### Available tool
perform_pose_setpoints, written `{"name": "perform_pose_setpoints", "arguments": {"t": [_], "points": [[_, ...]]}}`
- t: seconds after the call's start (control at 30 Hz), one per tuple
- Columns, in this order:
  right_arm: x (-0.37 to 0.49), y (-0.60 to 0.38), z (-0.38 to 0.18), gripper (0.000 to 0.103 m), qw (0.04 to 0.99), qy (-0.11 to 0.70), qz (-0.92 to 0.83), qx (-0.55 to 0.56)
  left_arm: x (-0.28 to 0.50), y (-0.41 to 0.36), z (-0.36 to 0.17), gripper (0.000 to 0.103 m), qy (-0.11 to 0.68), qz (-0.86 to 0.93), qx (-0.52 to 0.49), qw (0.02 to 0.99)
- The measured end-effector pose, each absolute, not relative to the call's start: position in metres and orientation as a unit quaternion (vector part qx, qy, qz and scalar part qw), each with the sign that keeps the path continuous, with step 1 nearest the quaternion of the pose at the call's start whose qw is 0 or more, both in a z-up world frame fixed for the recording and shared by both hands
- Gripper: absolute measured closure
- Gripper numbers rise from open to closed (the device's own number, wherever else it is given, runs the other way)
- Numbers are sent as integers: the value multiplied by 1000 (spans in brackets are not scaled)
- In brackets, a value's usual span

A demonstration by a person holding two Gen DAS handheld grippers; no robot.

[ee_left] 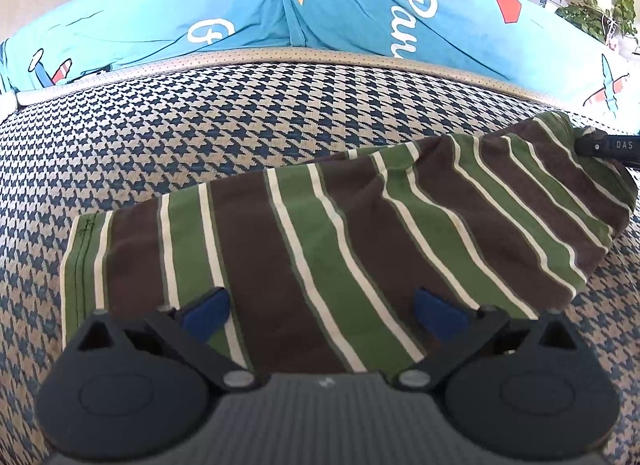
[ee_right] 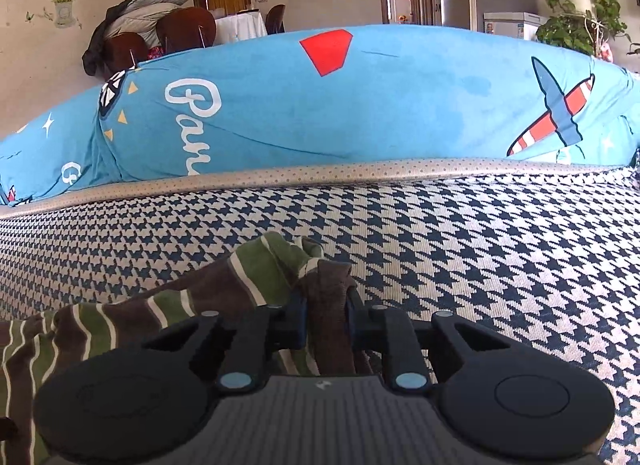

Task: Fold clothes

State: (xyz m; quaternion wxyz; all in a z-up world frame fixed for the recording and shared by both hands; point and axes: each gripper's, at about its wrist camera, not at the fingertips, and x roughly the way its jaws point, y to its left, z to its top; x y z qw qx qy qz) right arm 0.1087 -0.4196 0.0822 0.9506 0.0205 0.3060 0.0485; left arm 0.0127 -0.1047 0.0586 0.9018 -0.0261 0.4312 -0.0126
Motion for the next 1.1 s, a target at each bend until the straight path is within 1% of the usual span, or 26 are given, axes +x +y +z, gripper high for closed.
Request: {"name": "perform_pose_setpoints", "arguments": {"t": [0.27, 0.43, 0.6, 0.73, 0.77, 0.8, 0.83, 0.87, 1.1], "points": [[77, -372, 107, 85, 959, 264, 100, -30, 5, -98, 65, 0, 424, -11, -41, 905], [65, -335, 99, 85, 952, 270, 130, -68, 4, -94, 68, 0, 421, -6, -45, 906], [67, -310, 79, 84, 937, 297, 150, -104, 4, -91, 68, 0, 421, -3, -49, 906], [72, -299, 63, 77, 928, 317, 157, -118, 6, -90, 68, 0, 425, -2, -51, 904], [72, -299, 62, 71, 928, 318, 159, -113, 5, -89, 68, 0, 426, -2, -52, 903], [72, -300, 61, 68, 928, 320, 163, -105, 5, -90, 67, 0, 427, -3, -51, 903], [72, -300, 61, 61, 927, 321, 167, -97, 4, -90, 67, 0, 427, -3, -50, 903], [72, -300, 62, 57, 926, 323, 172, -93, 5, -91, 67, 0, 428, -3, -48, 903], [57, -304, 86, 56, 922, 316, 212, -75, 4, -92, 68, 0, 423, -3, -41, 905]]}}
